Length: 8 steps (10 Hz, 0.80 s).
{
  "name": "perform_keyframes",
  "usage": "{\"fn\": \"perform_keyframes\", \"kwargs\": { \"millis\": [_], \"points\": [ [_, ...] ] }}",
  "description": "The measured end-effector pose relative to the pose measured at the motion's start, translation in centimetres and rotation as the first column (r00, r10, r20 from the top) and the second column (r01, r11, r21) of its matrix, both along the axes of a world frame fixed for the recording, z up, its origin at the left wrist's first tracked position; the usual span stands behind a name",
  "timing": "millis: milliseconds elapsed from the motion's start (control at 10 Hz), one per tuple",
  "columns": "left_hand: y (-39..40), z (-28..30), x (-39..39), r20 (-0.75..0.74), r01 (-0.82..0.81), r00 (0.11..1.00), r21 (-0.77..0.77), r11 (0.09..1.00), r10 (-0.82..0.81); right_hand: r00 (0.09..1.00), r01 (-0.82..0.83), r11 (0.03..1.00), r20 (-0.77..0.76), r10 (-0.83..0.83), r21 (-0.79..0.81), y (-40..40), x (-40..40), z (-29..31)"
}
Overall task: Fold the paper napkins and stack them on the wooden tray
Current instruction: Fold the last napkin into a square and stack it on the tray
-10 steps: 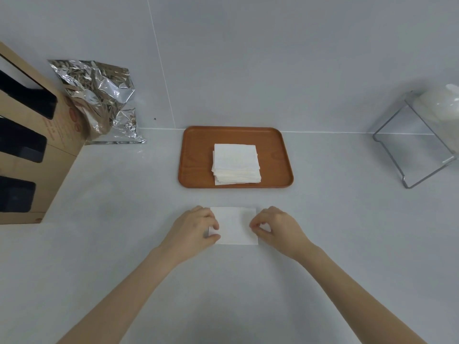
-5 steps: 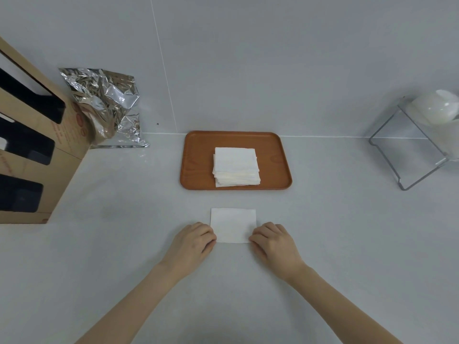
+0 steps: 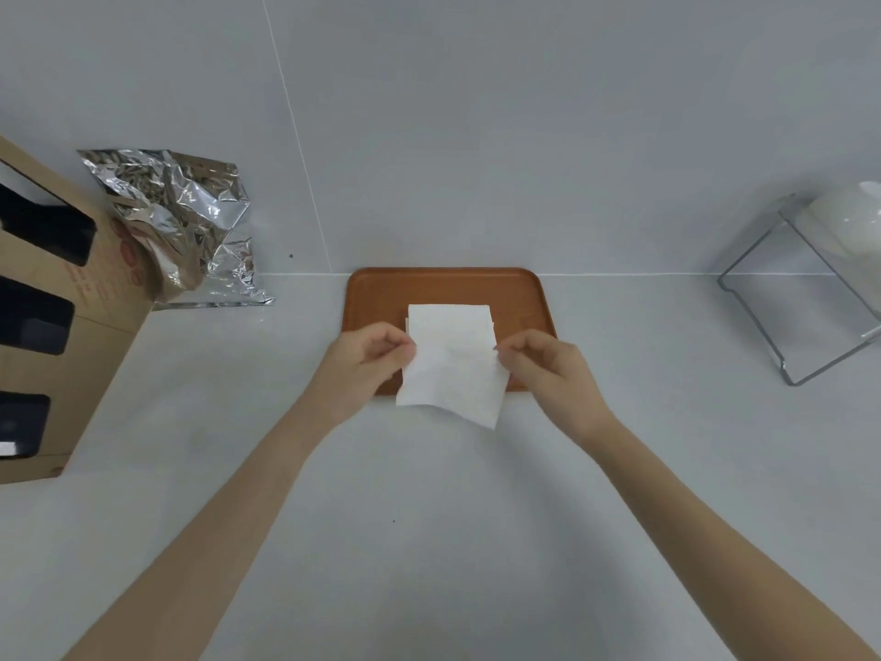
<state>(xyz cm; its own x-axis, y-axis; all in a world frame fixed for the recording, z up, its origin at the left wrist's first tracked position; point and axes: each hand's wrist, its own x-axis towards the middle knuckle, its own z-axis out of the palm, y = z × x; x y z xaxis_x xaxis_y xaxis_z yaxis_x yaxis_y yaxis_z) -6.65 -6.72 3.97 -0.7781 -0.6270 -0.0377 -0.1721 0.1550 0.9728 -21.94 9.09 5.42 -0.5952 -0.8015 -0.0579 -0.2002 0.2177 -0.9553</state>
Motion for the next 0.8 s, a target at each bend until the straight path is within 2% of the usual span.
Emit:
{"fn": "perform_keyframes", "kwargs": {
  "millis": [200,300,500,600,800],
  "points": [
    [-4.7,-0.3,-4.9,0.065,-0.054,0.997,0.036,0.998,0.051,0.976,0.106,0.994,0.19,-0.105,0.006,-5.6,-4.3,-0.3],
    [-6.2,-1.8,-6.6,0.154,-0.069,0.985,-0.061,0.996,0.078,0.96,0.122,0.99,0.243,-0.136,0.072,-7.6,-6.2,-2.3],
    [-7.1,-5.1,-8.2,0.311,-0.038,0.944,-0.243,0.969,0.115,0.979,0.155,0.964,0.098,-0.179,0.215,-9.6,-7.9,-6.7],
    [-6.9,-5.9,-8.4,0.316,-0.058,0.937,-0.278,0.959,0.149,0.98,0.183,0.958,0.038,-0.196,0.222,-9.7,-7.9,-7.8],
    [-6.6,-5.8,-8.4,0.304,-0.086,0.937,-0.27,0.959,0.17,0.979,0.185,0.955,0.046,-0.201,0.232,-9.8,-8.1,-7.3]
  ]
}}
